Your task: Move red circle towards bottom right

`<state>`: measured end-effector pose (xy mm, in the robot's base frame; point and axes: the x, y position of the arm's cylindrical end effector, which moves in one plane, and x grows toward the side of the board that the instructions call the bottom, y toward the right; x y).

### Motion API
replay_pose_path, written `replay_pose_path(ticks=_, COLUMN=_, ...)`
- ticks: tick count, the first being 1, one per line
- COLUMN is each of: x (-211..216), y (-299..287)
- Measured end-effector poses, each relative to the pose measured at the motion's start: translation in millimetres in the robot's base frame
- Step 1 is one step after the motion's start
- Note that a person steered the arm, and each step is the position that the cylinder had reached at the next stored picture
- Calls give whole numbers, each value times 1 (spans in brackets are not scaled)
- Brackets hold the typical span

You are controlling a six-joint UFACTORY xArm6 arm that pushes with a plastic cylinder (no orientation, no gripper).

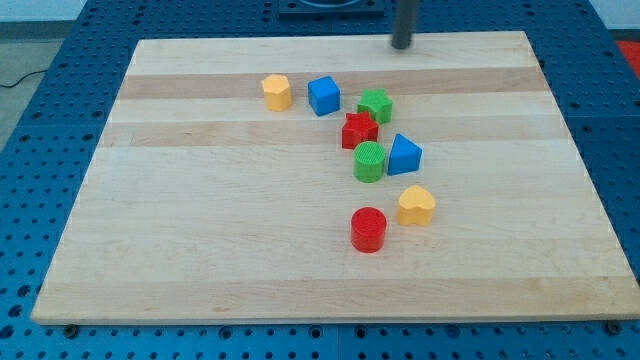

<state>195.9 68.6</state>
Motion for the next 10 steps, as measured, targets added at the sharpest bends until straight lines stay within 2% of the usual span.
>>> replay_pose_path(ticks=2, x=6, y=-149)
replay_pose_path(ticks=3, x=26, y=-226)
replay_pose_path(ticks=4, x=67, y=-272)
replay_pose_path(ticks=5, x=131, y=-280)
replay_pose_path(ticks=6, x=201, y=-246)
replay_pose_path(ticks=8, x=277, y=-155)
replay_pose_path(ticks=10, x=329, y=-78)
